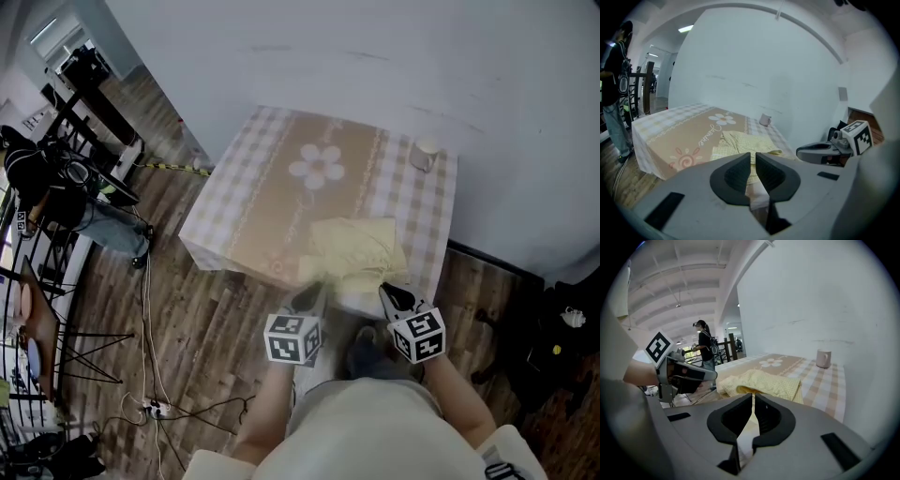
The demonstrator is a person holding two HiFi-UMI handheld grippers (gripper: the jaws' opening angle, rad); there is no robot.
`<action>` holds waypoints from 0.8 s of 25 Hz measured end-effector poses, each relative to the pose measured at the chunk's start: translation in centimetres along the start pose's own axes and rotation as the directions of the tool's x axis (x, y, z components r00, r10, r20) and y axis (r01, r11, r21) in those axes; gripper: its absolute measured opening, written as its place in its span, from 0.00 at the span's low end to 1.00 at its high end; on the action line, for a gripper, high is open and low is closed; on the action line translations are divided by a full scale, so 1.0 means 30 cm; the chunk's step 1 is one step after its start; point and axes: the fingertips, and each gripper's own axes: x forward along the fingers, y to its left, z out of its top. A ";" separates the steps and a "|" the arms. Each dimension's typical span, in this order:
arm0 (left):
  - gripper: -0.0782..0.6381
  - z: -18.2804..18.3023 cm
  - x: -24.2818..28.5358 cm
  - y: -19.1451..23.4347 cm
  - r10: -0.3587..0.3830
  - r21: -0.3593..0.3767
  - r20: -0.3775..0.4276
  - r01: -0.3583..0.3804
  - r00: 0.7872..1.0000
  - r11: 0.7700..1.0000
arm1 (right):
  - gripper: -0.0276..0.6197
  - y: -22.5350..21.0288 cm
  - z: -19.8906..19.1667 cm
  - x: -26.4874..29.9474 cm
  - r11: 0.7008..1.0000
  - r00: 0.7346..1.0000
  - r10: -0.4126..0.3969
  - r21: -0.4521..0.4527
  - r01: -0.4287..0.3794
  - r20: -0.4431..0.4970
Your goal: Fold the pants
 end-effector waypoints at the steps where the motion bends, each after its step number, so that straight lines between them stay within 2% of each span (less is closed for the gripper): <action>1: 0.15 -0.004 -0.019 -0.006 -0.001 -0.001 0.002 0.001 1.000 1.000 | 0.06 0.020 0.003 -0.015 1.000 1.000 -0.013 0.001 0.013 0.010; 5: 0.15 -0.034 -0.107 -0.038 -0.015 0.015 -0.003 0.015 1.000 1.000 | 0.06 0.112 0.007 -0.087 0.999 0.998 -0.038 0.024 0.037 0.041; 13: 0.14 -0.088 -0.294 -0.058 -0.004 0.015 0.034 0.003 0.999 1.000 | 0.06 0.263 0.012 -0.226 0.995 0.989 -0.079 0.067 0.071 0.125; 20: 0.14 -0.147 -0.463 -0.101 -0.023 0.006 0.072 0.023 0.997 1.000 | 0.05 0.394 -0.008 -0.363 0.995 0.981 -0.085 0.065 0.075 0.177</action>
